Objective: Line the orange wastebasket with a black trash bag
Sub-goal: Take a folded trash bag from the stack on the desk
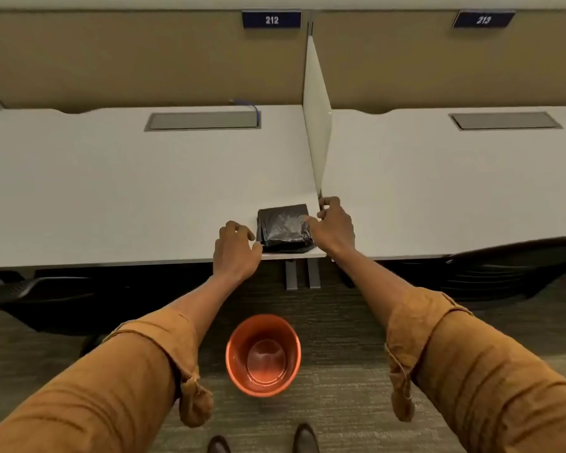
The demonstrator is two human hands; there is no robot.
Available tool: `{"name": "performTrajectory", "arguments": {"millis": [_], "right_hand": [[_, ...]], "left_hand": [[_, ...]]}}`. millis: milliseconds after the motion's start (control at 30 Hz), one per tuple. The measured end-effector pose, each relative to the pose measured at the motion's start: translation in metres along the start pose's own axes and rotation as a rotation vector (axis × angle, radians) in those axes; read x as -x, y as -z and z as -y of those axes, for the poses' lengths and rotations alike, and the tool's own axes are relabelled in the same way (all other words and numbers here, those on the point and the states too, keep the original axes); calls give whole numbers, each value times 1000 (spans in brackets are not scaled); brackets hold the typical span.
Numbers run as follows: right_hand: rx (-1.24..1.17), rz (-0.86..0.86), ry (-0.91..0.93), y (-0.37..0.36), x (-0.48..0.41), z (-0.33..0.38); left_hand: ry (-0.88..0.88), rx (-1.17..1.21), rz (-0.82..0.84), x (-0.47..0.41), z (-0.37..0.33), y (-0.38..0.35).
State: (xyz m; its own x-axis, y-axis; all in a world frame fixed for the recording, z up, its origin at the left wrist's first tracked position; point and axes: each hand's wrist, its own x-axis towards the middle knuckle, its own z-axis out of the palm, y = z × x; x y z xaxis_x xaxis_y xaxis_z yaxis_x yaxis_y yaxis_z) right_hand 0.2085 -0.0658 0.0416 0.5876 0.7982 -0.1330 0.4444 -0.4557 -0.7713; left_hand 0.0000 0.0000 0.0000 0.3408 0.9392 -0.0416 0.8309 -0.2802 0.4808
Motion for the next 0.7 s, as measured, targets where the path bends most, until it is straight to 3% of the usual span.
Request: {"name": "performTrajectory", "arguments": {"millis": [233,700], "right_hand": [[5,55,-146,-27,-33,-58],[10,62,-202,-90,-81,-101]], "left_hand": [[288,281,11,-28,10,-54],[323,321,-76,-55,23,-112]]}}
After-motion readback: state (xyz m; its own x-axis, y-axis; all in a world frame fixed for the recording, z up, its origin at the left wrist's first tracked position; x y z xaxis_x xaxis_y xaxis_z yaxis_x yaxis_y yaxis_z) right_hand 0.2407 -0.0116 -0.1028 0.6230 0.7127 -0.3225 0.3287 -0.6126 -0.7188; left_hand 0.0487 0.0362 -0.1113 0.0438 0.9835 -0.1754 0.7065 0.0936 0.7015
